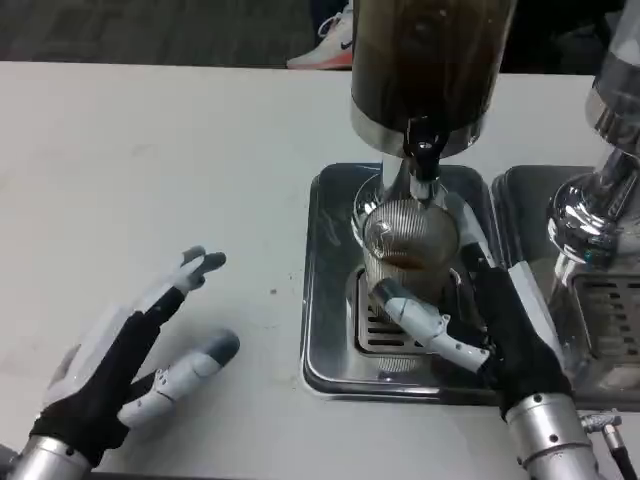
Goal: Grasp the cup under the faucet to collect the drink, then remove the cup.
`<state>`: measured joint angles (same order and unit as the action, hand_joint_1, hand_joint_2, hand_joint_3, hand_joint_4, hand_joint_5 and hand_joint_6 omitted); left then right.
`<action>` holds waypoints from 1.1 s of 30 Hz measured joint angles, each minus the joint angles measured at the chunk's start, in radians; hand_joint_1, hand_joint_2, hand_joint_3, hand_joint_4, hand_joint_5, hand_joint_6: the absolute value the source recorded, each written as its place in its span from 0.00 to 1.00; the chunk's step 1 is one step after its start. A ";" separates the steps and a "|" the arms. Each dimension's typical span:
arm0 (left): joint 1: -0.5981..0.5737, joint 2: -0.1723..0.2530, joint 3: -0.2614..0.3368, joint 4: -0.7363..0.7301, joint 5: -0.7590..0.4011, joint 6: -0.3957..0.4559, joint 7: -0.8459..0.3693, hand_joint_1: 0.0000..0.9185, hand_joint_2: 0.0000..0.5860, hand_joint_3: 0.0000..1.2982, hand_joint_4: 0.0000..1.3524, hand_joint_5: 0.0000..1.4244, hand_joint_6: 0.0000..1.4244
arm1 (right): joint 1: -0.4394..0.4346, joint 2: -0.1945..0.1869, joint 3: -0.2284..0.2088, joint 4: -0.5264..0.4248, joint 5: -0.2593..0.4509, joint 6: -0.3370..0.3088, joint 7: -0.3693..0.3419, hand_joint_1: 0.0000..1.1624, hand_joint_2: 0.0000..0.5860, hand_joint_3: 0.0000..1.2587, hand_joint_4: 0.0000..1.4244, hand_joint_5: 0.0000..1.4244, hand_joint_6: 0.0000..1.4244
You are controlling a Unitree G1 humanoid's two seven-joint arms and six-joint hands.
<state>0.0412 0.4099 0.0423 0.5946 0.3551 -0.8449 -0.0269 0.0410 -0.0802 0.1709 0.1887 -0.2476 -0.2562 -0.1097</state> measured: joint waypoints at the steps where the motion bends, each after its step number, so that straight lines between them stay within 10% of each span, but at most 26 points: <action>1: 0.000 0.000 -0.004 0.005 -0.003 -0.004 0.000 0.00 0.23 0.11 0.00 0.08 0.03 | -0.005 0.002 -0.001 0.016 0.004 -0.016 0.000 0.55 0.34 0.00 0.00 0.00 0.00; 33: -0.008 0.005 -0.050 0.043 -0.115 -0.009 -0.026 0.00 0.22 0.15 0.01 0.11 0.03 | -0.102 0.042 -0.023 0.207 0.017 -0.090 -0.002 0.61 0.34 0.00 0.00 0.00 0.00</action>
<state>0.0335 0.4151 -0.0081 0.6373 0.2404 -0.8544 -0.0528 -0.0606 -0.0387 0.1476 0.3962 -0.2307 -0.3459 -0.1116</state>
